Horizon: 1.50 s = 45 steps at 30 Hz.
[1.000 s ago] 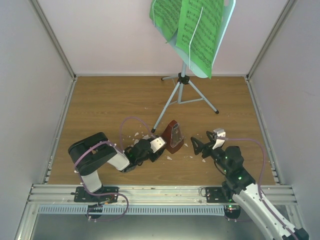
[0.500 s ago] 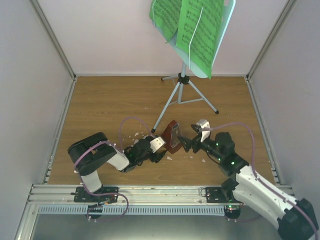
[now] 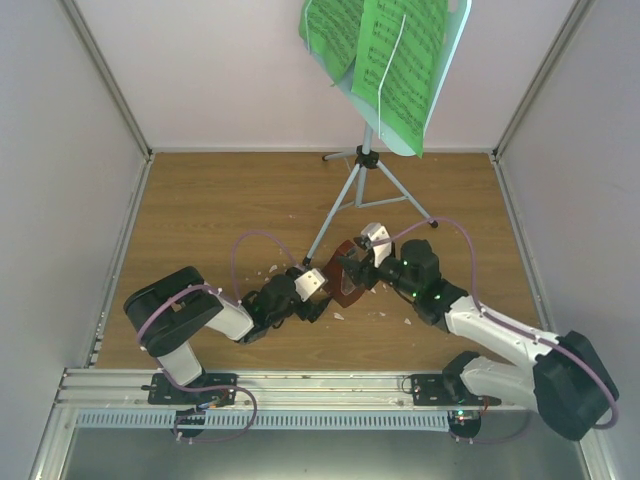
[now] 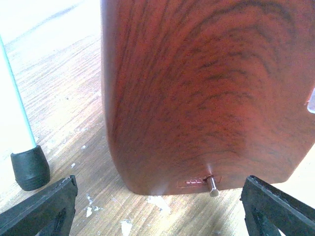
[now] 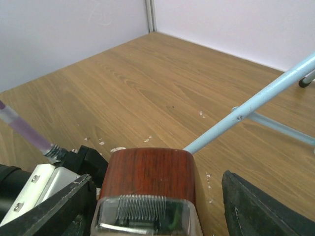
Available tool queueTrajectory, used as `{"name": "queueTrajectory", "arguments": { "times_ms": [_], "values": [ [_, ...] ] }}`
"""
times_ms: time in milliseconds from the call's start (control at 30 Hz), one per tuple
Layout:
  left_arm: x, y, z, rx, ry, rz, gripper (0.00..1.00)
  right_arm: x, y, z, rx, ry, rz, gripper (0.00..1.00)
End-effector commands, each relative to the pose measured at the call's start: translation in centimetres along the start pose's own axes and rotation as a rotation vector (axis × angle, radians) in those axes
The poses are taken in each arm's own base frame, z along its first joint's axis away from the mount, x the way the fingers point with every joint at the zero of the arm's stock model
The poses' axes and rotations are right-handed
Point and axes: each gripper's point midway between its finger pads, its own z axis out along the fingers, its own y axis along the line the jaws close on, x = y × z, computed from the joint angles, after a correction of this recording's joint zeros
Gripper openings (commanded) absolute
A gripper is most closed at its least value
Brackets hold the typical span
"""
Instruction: Pack up the instrument practice props
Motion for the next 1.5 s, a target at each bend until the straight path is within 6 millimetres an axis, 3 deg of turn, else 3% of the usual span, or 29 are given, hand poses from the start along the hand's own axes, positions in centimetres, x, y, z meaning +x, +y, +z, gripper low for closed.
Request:
{"name": "queueTrajectory", "arguments": {
  "times_ms": [0,300,433,633,1167,1333,1467],
  "values": [
    [-1.1,0.1,-0.2,0.008,-0.054,-0.008,0.91,-1.6,0.5,1.1,-0.040,-0.031,-0.059,0.68],
    [-1.1,-0.6,0.0,0.046,-0.051,0.019,0.90,-0.8,2.6,1.2,-0.186,0.009,-0.081,0.47],
    [-1.1,-1.2,0.2,0.082,-0.048,0.027,0.89,-0.5,3.7,0.7,-0.254,0.007,-0.081,0.47],
    [-0.2,-1.5,0.7,0.092,-0.023,0.029,0.84,0.1,3.6,0.6,-0.254,0.017,-0.078,0.47],
    [-0.3,-1.4,0.8,0.083,-0.031,0.029,0.62,0.5,3.8,0.4,-0.264,0.018,-0.065,0.47],
    [-0.5,-1.5,0.7,0.085,-0.035,0.029,0.63,0.5,3.6,0.4,-0.252,0.017,-0.061,0.47],
    [-1.1,-1.2,0.3,0.073,-0.039,0.002,0.83,-0.2,1.6,0.1,-0.116,-0.002,-0.047,0.45]
  ]
}}
